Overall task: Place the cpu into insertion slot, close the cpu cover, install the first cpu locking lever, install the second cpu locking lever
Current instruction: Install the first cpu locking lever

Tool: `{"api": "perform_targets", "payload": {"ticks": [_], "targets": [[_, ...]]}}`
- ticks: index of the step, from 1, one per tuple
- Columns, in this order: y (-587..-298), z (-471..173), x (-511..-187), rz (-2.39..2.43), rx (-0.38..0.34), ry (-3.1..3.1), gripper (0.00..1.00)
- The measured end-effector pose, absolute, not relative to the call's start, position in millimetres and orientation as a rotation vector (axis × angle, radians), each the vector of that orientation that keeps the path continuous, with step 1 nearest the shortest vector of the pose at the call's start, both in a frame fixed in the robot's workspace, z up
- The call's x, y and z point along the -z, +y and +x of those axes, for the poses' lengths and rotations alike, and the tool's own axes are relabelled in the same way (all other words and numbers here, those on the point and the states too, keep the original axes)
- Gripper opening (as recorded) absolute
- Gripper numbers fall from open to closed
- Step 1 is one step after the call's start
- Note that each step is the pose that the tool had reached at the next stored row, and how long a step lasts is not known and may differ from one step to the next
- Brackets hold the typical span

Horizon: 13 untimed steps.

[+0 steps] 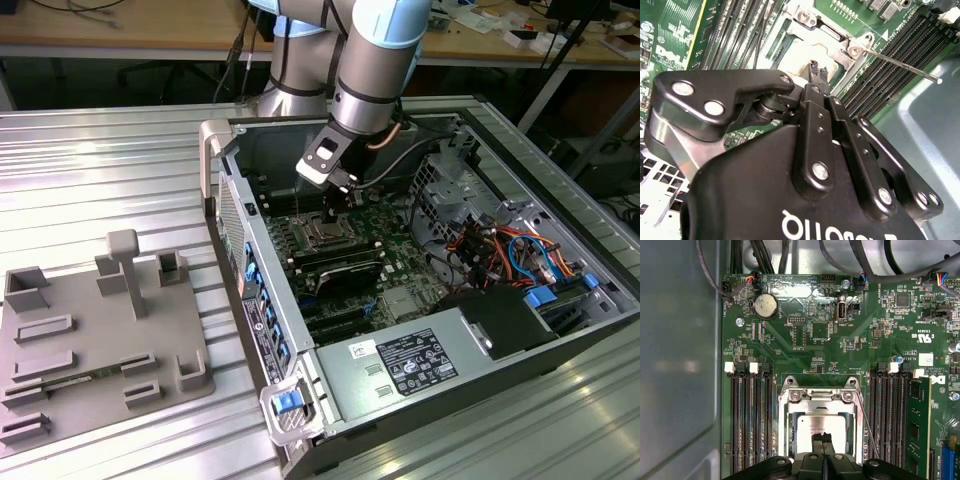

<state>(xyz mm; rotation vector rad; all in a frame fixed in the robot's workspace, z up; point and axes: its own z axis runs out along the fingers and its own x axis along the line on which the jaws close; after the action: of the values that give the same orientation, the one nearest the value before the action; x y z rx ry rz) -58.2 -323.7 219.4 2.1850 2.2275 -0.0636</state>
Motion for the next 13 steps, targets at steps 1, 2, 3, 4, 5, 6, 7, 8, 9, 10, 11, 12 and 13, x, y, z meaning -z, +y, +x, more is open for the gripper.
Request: {"api": "perform_targets", "payload": {"ticks": [1, 2, 3, 4, 5, 6, 7, 8, 9, 10, 11, 12, 13], "targets": [[-323.6, -58.1, -219.4, 2.185, 0.064, 2.228, 0.11], [-323.6, -58.0, -219.4, 2.185, 0.064, 2.228, 0.11], [-323.7, -58.0, -219.4, 2.185, 0.064, 2.228, 0.11], [-323.6, -57.9, -219.4, 2.185, 0.064, 2.228, 0.11], [-323.6, -57.9, -219.4, 2.185, 0.064, 2.228, 0.11], [-323.6, -57.8, -219.4, 2.185, 0.064, 2.228, 0.11], [-323.7, -57.8, -219.4, 2.185, 0.064, 2.228, 0.11], [-323.6, -57.8, -219.4, 2.185, 0.064, 2.228, 0.11], [-323.6, -57.7, -219.4, 2.185, 0.064, 2.228, 0.11], [-323.7, -57.7, -219.4, 2.185, 0.064, 2.227, 0.11], [-323.6, -57.6, -219.4, 2.185, 0.064, 2.228, 0.11], [-323.6, -57.6, -220.2, 2.185, 0.064, 2.228, 0.11], [-323.6, -57.6, -221.6, 2.185, 0.064, 2.227, 0.11]]}}
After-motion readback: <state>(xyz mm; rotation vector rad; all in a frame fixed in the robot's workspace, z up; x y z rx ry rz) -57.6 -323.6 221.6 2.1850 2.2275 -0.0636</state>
